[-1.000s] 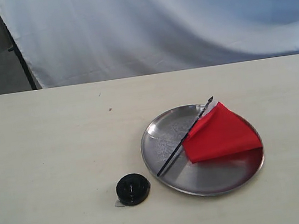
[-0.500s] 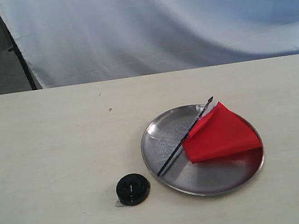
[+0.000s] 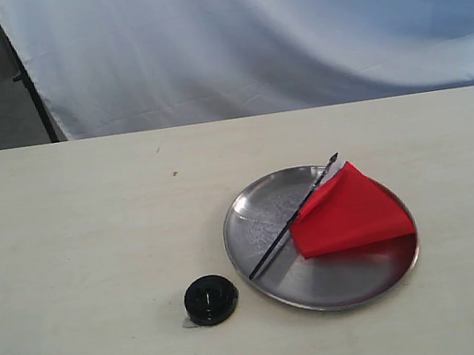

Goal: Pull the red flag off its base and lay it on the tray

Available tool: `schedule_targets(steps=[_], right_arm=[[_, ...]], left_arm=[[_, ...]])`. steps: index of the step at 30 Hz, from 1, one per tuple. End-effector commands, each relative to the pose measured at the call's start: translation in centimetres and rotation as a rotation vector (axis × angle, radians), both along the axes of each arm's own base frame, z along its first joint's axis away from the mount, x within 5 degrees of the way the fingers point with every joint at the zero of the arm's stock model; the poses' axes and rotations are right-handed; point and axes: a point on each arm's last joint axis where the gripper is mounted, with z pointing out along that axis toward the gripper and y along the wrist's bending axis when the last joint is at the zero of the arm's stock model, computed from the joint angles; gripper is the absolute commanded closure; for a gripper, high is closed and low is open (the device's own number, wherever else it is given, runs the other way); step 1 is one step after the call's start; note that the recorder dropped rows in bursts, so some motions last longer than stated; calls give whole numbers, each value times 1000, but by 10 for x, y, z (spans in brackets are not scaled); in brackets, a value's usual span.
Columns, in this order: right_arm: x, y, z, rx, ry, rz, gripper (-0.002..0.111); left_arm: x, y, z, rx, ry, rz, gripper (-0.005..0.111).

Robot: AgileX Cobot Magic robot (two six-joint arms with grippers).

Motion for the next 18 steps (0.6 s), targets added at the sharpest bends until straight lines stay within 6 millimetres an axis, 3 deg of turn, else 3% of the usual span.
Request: schedule_targets(steps=[1, 7, 18], right_arm=[[0, 0, -1, 0, 0, -2, 108], [0, -1, -1, 11, 9, -19, 108], [6, -14, -7, 9, 79, -283, 108]], left_arm=[[0, 0, -1, -1, -3, -6, 107], [0, 0, -1, -1, -3, -6, 107], [0, 0, -1, -1, -3, -6, 107]])
